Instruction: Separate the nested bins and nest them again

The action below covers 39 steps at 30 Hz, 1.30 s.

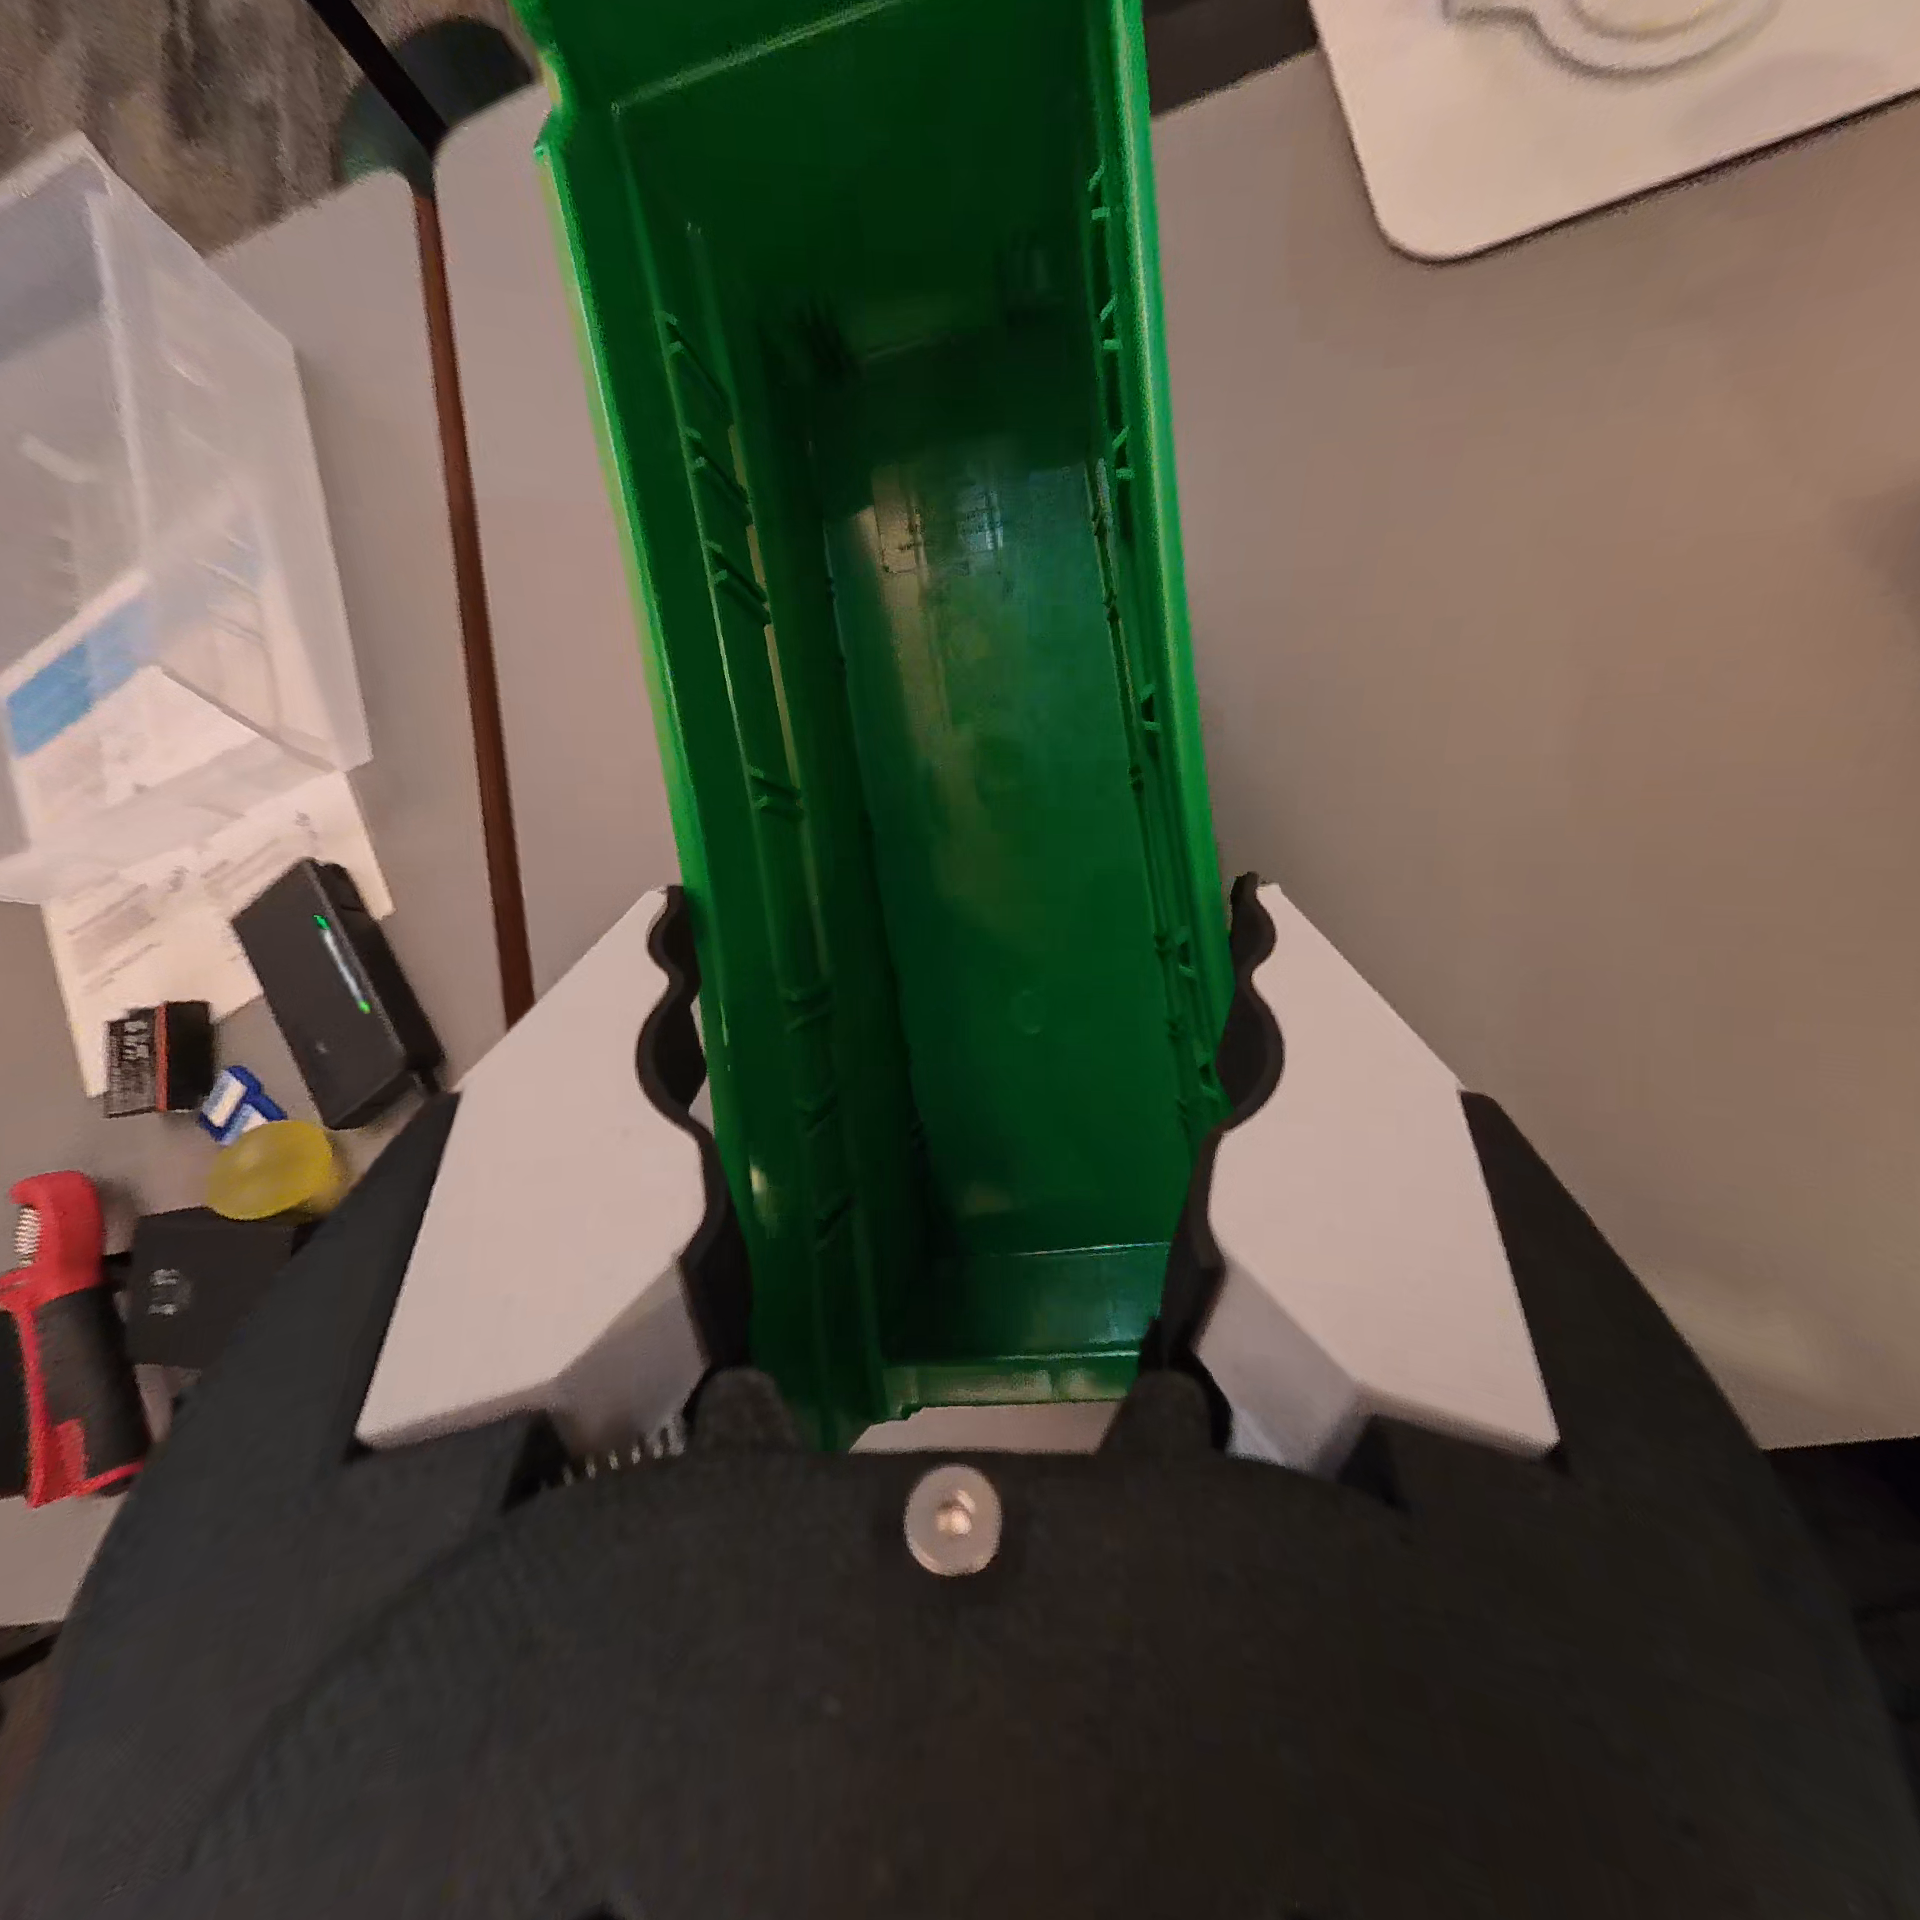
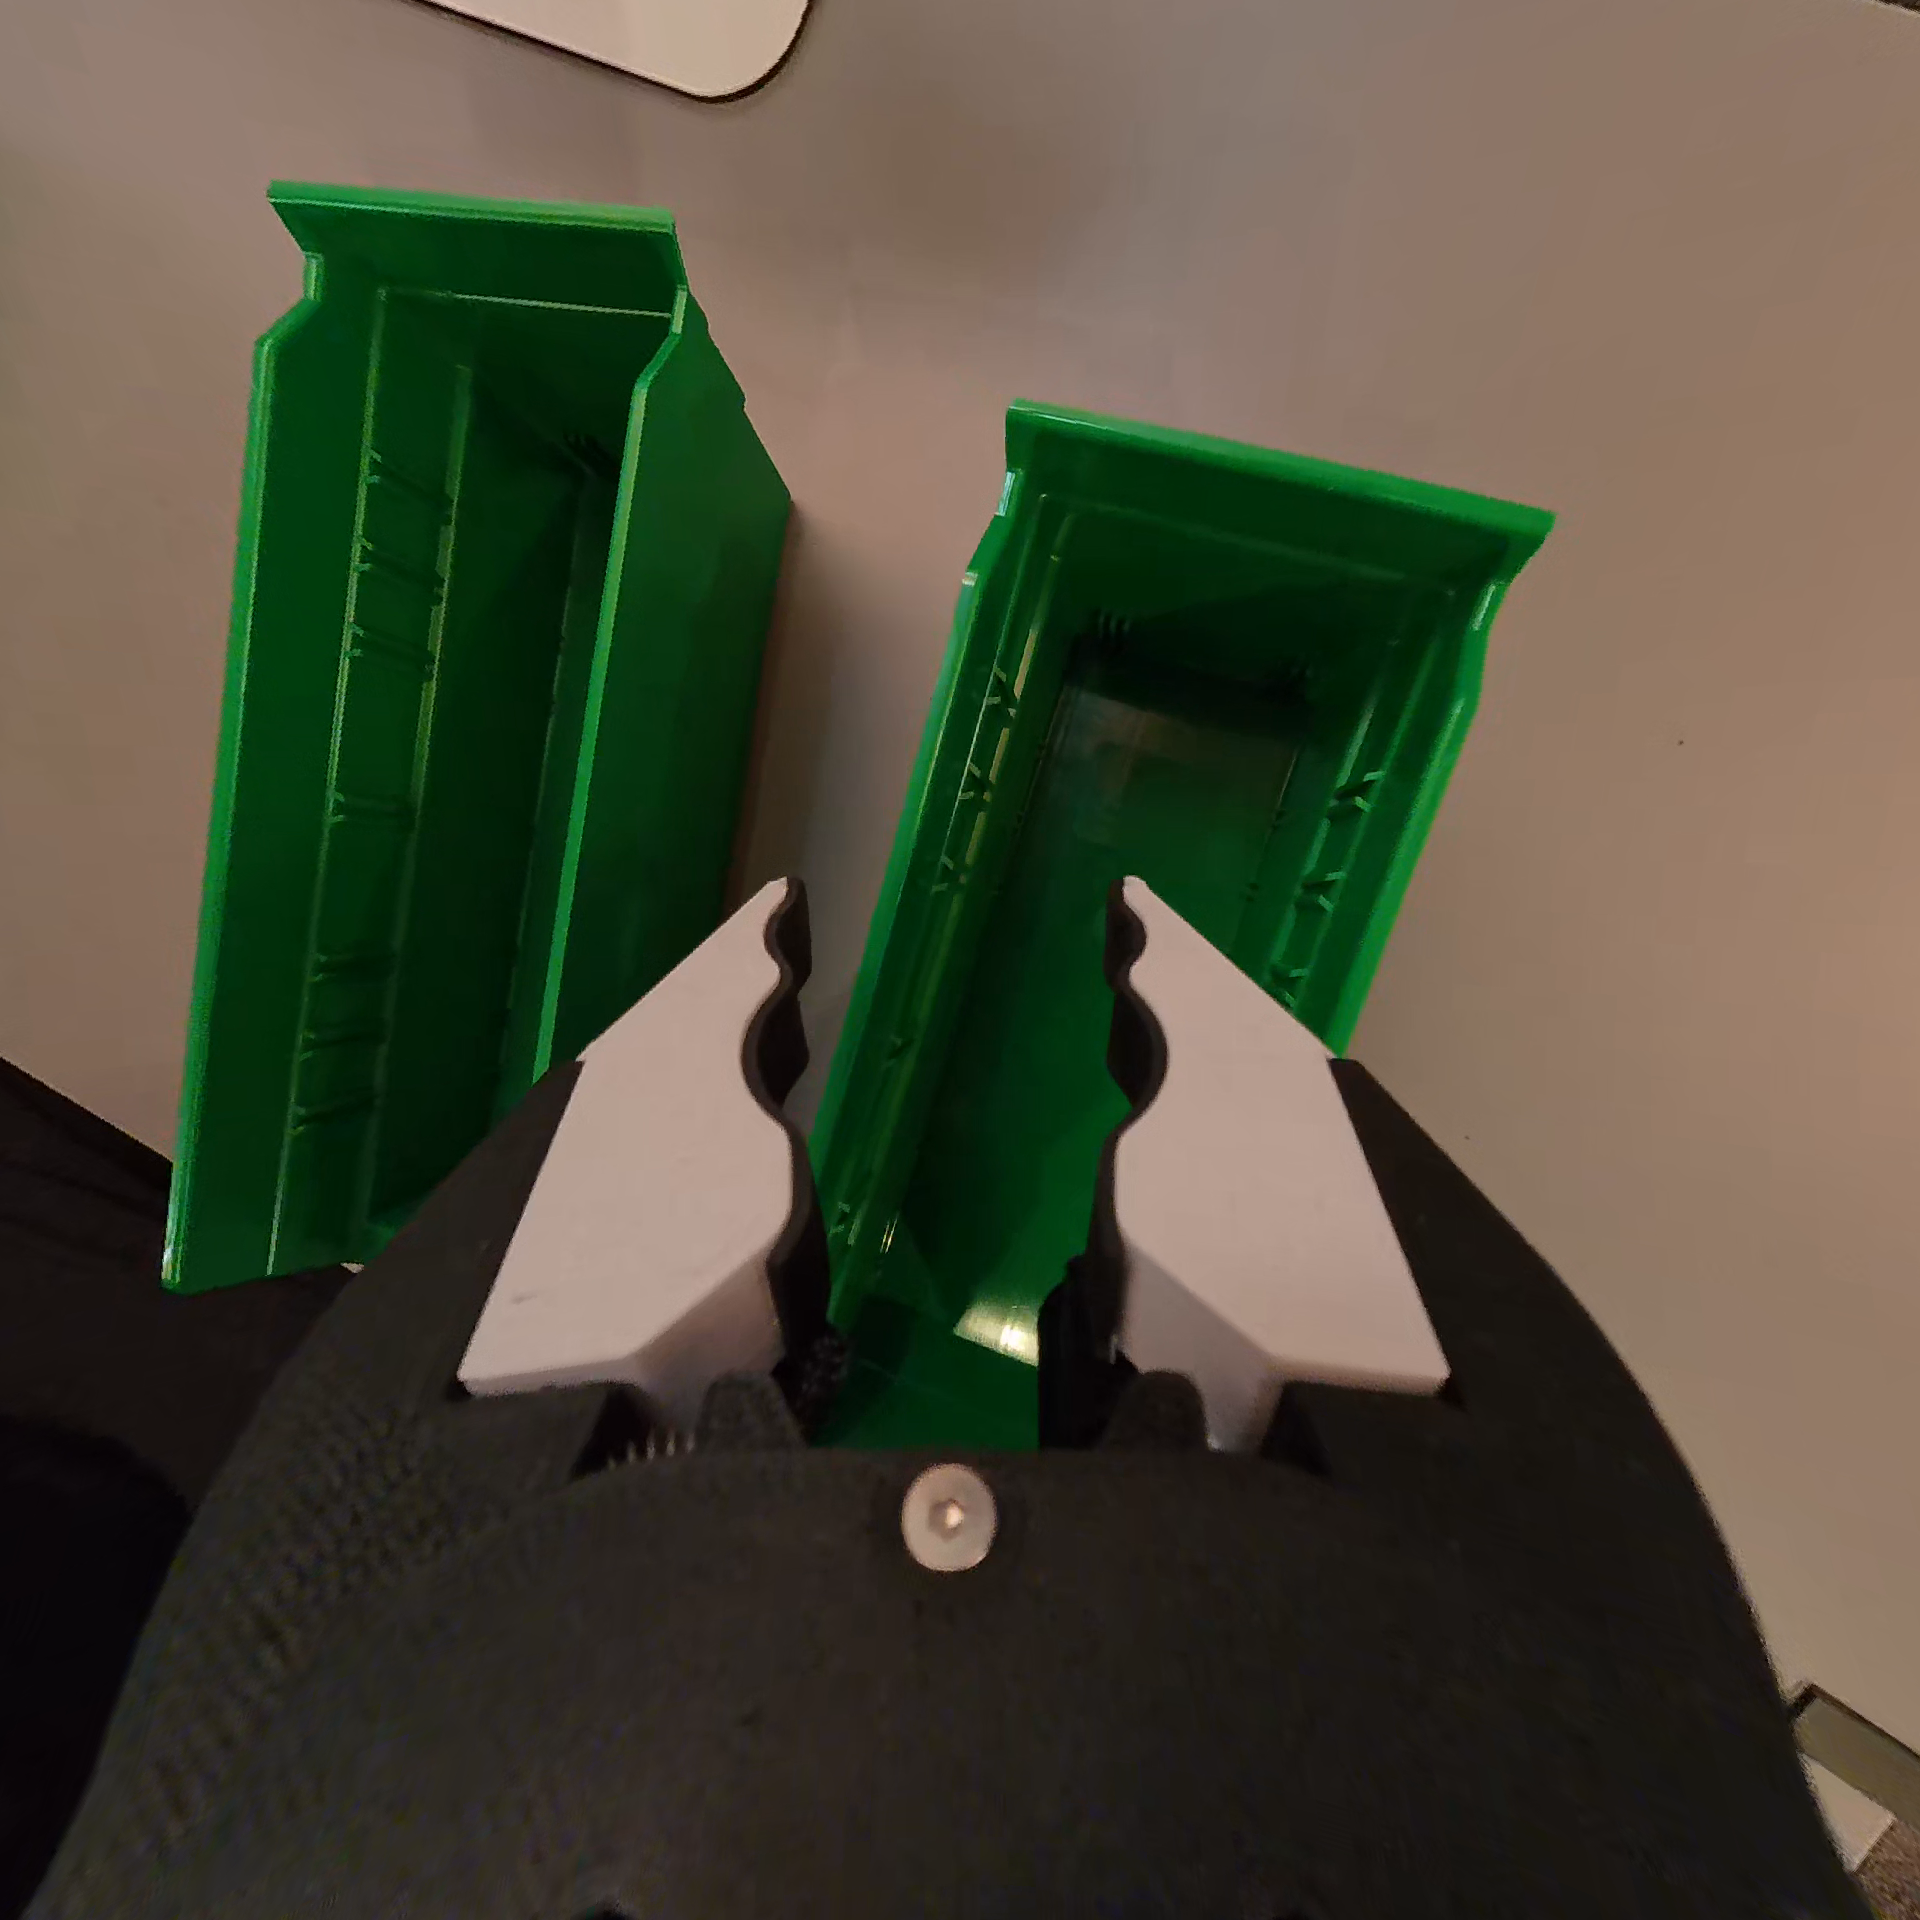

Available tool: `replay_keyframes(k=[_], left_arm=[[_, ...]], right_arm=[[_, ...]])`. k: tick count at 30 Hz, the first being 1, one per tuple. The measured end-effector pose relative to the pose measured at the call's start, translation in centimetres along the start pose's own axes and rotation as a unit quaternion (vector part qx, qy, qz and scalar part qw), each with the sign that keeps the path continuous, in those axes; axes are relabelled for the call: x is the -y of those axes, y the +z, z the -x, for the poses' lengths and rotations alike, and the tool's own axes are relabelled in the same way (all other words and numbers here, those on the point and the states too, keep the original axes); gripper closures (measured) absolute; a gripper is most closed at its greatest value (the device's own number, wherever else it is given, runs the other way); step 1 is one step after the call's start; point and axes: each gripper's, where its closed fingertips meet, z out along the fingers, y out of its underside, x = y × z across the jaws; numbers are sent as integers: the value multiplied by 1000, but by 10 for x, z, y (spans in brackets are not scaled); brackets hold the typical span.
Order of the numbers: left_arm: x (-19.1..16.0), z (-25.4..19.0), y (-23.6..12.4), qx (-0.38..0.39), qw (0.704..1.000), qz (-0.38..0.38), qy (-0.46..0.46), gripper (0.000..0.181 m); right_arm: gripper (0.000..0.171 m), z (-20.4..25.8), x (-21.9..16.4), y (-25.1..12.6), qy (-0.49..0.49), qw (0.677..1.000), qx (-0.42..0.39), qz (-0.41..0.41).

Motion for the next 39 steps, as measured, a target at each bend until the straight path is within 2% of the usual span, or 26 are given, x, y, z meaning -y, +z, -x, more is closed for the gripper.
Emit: replay_keyframes(k=[5,10,13,16,19,23,26,33,36,39], left_arm=[[36,-15,-39,5,998,-58,22,81],[64,-79,-54,-59,992,-94,58,80],[66,-129,-39,-116,987,-91,68,79],[56,-176,-8,-163,982,-64,76,79],[38,-206,26,-179,979,-18,90,79],[16,-226,58,-171,979,24,112,78],[5,-232,73,-172,978,43,107,76],[1,-230,74,-136,988,36,64,65],[-3,-237,70,-139,988,34,49,59],[-2,-241,65,-162,986,26,28,50]], right_arm=[[115,0,0,0,-1,1000,2,1],[116,1,0,-2,0,1000,3,-1],[114,1,0,-4,0,1000,2,-3],[112,3,3,-7,0,1000,0,-11],[110,12,18,-17,-8,999,0,-49],[103,36,27,-17,-36,998,8,-49],[94,56,25,-5,-57,998,15,-20],[90,85,14,24,-85,996,21,33],[77,99,12,32,-88,995,35,43],[37,114,-2,47,-79,992,51,80]])
